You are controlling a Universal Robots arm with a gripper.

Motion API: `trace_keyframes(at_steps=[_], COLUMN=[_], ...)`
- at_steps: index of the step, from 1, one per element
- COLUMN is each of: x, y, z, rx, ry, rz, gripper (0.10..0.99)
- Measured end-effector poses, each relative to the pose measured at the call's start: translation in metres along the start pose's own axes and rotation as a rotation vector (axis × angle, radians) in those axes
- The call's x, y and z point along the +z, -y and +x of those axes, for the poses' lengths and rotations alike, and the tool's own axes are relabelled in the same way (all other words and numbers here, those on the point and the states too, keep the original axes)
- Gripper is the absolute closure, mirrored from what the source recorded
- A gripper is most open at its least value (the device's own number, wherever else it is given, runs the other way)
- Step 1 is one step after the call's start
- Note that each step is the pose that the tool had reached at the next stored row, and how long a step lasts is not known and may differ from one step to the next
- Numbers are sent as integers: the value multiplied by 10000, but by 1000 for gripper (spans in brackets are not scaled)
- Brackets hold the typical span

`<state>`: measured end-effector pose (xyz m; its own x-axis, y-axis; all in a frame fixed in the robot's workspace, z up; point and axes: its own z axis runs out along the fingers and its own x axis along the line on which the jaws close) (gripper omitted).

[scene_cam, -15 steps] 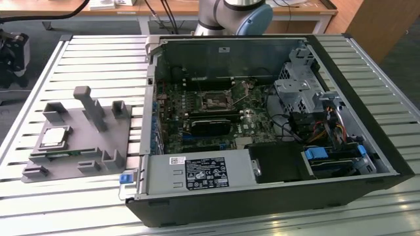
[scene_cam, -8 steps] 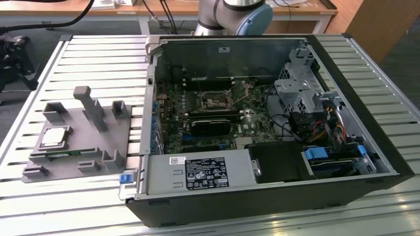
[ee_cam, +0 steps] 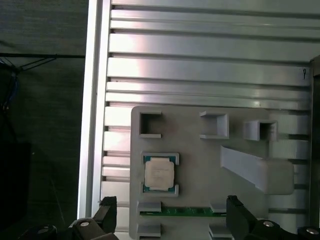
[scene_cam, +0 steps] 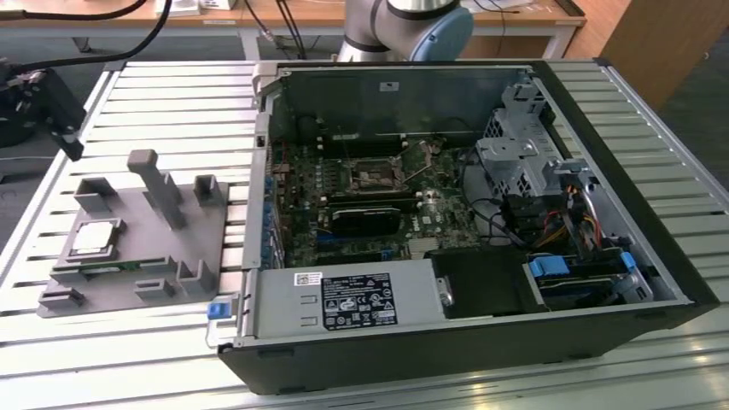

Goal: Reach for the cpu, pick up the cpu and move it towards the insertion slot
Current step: 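Pick up the cpu and move it towards the insertion slot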

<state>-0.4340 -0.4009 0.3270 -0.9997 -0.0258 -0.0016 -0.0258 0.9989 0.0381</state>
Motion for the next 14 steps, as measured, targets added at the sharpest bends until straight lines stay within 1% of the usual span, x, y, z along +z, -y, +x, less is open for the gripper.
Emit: trace_keyframes(at_steps=[1,8,13,14], x=[18,145,236,254], y=[1,7,33,40], z=[0,1,7,8], rx=[0,1,0,0], ry=[0,0,0,0], rz=[0,0,0,0], gripper=[149,149,149,161])
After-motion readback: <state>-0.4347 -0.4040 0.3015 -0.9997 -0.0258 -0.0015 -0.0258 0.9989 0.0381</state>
